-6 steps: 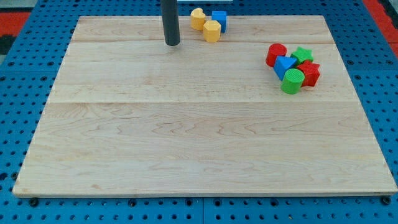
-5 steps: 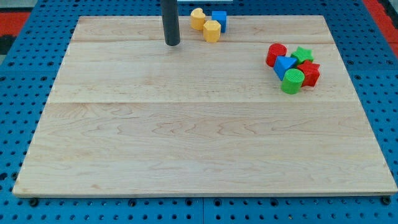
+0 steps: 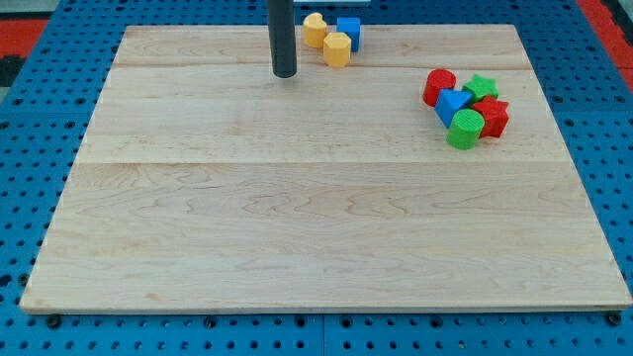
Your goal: Move the green star along with the blue triangle slightly left
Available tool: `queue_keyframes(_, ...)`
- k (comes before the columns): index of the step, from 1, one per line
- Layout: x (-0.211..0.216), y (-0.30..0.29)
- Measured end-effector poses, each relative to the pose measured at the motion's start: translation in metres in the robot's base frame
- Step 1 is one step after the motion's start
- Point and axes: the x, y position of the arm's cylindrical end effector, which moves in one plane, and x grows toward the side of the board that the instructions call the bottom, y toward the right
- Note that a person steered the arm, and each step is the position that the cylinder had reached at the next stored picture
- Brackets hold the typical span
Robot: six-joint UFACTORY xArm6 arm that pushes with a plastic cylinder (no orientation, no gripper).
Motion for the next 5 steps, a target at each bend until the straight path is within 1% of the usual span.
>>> queue_keyframes(1,0.0,0.019)
queue_keyframes(2,0.0,0.077)
queue_keyframes(5,0.0,0.095)
